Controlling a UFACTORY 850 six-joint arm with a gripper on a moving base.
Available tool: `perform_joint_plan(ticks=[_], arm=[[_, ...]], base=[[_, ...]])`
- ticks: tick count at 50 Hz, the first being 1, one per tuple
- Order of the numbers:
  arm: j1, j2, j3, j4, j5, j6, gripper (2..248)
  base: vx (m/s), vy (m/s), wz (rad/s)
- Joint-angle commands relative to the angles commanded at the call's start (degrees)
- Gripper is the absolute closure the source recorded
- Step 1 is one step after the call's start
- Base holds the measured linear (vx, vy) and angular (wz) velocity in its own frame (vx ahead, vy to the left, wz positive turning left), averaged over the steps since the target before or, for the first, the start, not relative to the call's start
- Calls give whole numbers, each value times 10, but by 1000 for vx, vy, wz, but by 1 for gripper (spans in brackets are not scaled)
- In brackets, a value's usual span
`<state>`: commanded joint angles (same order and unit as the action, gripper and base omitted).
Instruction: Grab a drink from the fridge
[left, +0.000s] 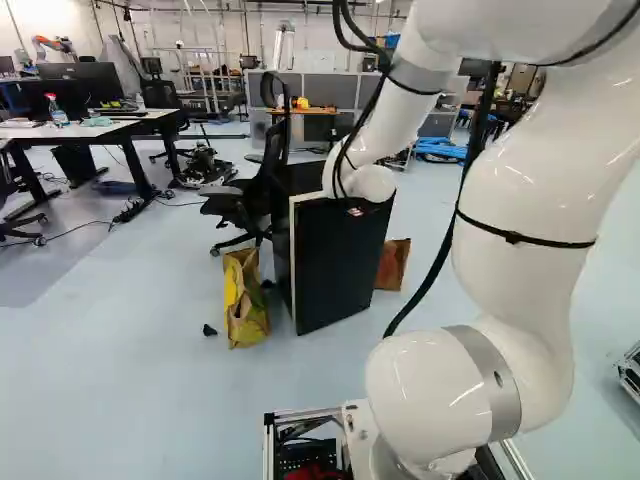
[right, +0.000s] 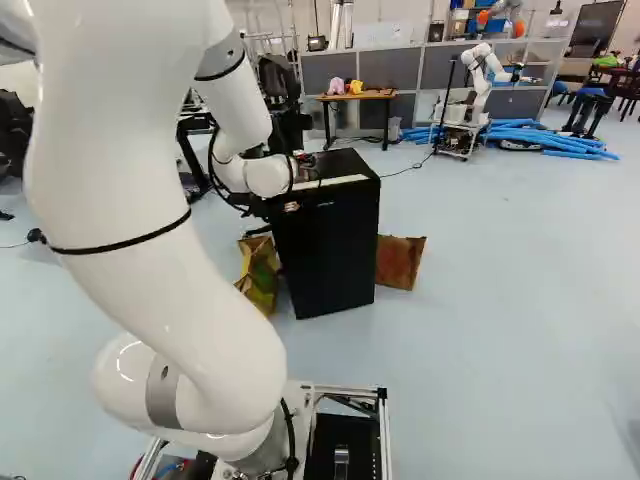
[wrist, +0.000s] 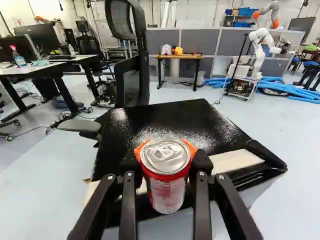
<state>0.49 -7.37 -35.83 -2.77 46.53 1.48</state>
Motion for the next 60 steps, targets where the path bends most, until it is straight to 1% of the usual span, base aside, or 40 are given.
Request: perform_joint_plan(ticks=[14, 30, 48, 60], arm=[[-1, 63, 83, 7, 9, -4, 150], [-3, 122, 160, 14, 18, -8, 150], [-4, 174, 229, 21, 26, -11, 150], [-4, 199, 263, 24, 30, -13, 150]], base=[[0, 0, 0], [0, 0, 0], [0, 0, 0], [0, 0, 0]])
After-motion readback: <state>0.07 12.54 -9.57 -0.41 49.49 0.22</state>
